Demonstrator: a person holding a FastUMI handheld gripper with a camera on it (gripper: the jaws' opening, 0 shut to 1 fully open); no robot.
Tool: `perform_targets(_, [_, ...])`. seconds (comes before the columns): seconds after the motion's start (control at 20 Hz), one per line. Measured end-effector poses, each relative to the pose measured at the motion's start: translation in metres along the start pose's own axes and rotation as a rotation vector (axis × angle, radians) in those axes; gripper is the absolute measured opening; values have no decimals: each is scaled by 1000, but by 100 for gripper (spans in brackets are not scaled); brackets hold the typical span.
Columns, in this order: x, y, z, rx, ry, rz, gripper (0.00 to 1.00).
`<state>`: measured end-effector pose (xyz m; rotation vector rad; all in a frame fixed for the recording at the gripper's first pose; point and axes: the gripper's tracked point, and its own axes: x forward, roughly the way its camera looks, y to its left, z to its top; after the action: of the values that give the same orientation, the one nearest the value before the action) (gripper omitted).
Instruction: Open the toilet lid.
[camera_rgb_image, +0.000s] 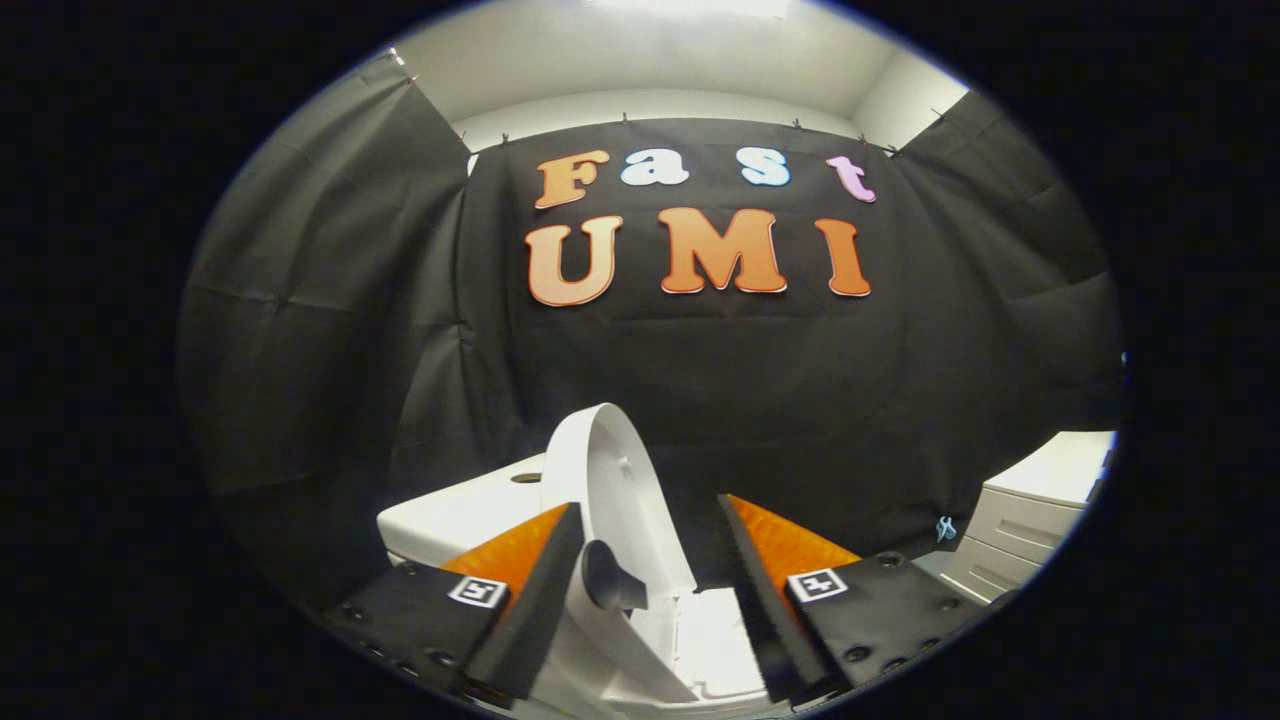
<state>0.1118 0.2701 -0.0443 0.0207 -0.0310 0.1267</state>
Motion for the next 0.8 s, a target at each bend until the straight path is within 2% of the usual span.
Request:
perform_targets(0.15, [-10,-25,25,31,-4,-15,100])
perform_targets(0.45, [-49,-103,97,-22,-50,-86,100])
perform_targets(0.8, [-95,-165,144,-78,-75,-132,100])
